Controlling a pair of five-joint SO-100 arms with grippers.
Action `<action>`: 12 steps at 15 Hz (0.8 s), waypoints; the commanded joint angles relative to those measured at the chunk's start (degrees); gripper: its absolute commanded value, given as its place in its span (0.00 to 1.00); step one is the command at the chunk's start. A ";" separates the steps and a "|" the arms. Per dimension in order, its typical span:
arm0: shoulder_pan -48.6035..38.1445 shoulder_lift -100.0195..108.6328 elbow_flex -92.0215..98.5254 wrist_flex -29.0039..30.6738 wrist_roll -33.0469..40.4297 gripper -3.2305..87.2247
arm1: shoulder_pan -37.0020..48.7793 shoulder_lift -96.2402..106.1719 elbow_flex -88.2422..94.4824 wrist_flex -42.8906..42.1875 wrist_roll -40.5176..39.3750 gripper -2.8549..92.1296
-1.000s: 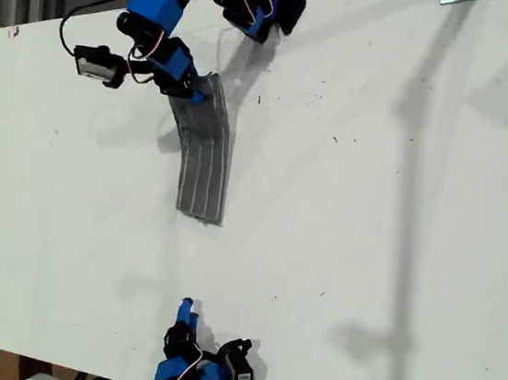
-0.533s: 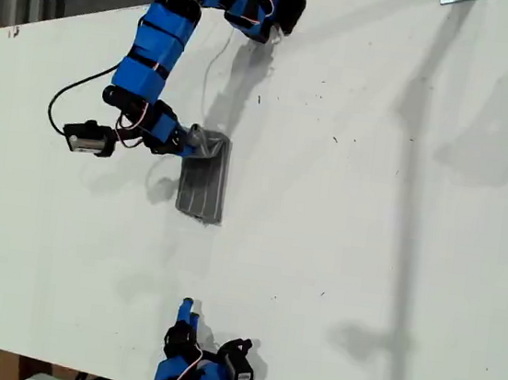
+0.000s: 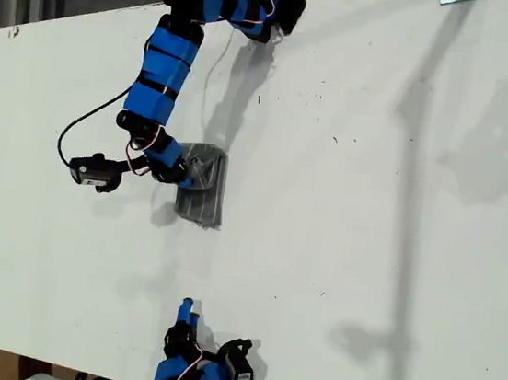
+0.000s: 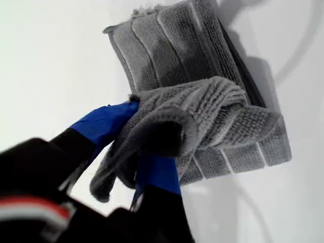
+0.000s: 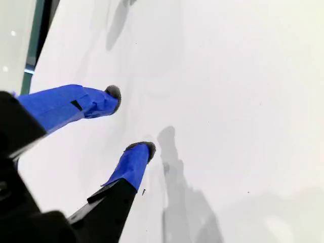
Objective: Grasp corners of a square towel and fold twice.
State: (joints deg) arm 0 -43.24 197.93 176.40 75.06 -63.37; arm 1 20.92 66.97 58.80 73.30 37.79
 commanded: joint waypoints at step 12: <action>0.09 0.44 -0.26 0.35 -0.53 0.22 | -1.14 37.71 22.68 -3.60 4.04 0.28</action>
State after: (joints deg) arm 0 -43.24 198.11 176.40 75.06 -63.37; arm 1 21.36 86.75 71.10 70.66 38.85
